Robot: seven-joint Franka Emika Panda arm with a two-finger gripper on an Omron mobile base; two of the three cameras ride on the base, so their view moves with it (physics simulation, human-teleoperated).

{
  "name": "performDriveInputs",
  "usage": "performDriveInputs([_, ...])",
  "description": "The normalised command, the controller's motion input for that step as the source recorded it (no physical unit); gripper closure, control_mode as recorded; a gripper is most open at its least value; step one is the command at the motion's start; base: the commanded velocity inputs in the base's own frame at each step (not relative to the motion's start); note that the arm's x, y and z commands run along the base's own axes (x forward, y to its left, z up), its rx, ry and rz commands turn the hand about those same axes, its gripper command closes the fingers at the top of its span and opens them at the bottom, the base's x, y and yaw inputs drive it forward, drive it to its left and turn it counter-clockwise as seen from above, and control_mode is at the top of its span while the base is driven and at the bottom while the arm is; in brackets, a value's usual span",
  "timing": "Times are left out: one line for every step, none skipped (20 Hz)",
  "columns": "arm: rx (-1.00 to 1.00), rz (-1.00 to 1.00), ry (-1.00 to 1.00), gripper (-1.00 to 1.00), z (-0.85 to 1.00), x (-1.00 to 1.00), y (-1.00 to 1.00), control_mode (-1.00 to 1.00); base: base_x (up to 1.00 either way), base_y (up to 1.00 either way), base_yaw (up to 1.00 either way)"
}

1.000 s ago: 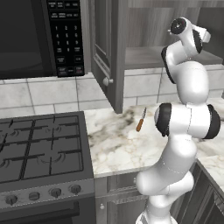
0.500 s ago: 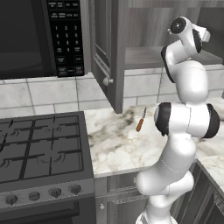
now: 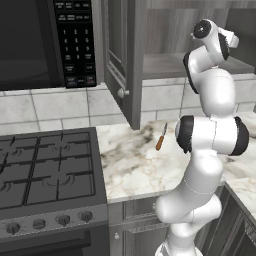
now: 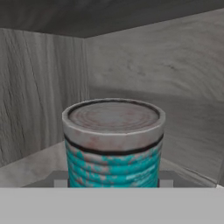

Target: Stack two cans on top of the other two cans in the cabinet.

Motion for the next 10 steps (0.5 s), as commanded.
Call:
performDriveInputs([0.00, 0.00, 0.01, 1.00, -0.04, 0.00, -0.11, -1.00, 0.00, 0.00, 0.00])
performDriveInputs([0.00, 0.00, 0.01, 1.00, -0.03, 0.00, -0.14, -1.00, 0.00, 0.00, 0.00])
performDriveInputs([0.00, 0.00, 0.01, 1.00, -0.06, 0.00, -0.15, -1.00, 0.00, 0.00, 0.00])
performDriveInputs([0.00, 0.01, 0.01, 1.00, -0.06, 0.00, -0.17, -1.00, 0.00, 0.00, 0.00])
performDriveInputs([0.00, 0.01, 0.01, 1.00, -0.08, 0.00, -0.14, -1.00, 0.00, 0.00, 0.00])
performDriveInputs([0.00, 0.01, 0.00, 1.00, -0.07, 0.00, -0.13, -1.00, 0.00, 0.00, 0.00])
performDriveInputs([0.00, 0.00, 0.00, 1.00, -0.09, 0.00, -0.10, -1.00, 0.00, 0.00, 0.00])
performDriveInputs([0.00, 0.01, 0.00, 1.00, -0.11, 0.00, -0.08, -1.00, 0.00, 0.00, 0.00])
performDriveInputs([0.00, 0.01, 0.01, 1.00, -0.14, 0.00, -0.06, -1.00, 0.00, 0.00, 0.00])
performDriveInputs([0.00, 0.02, 0.00, 1.00, -0.11, 0.00, -0.04, -1.00, 0.00, 0.00, 0.00])
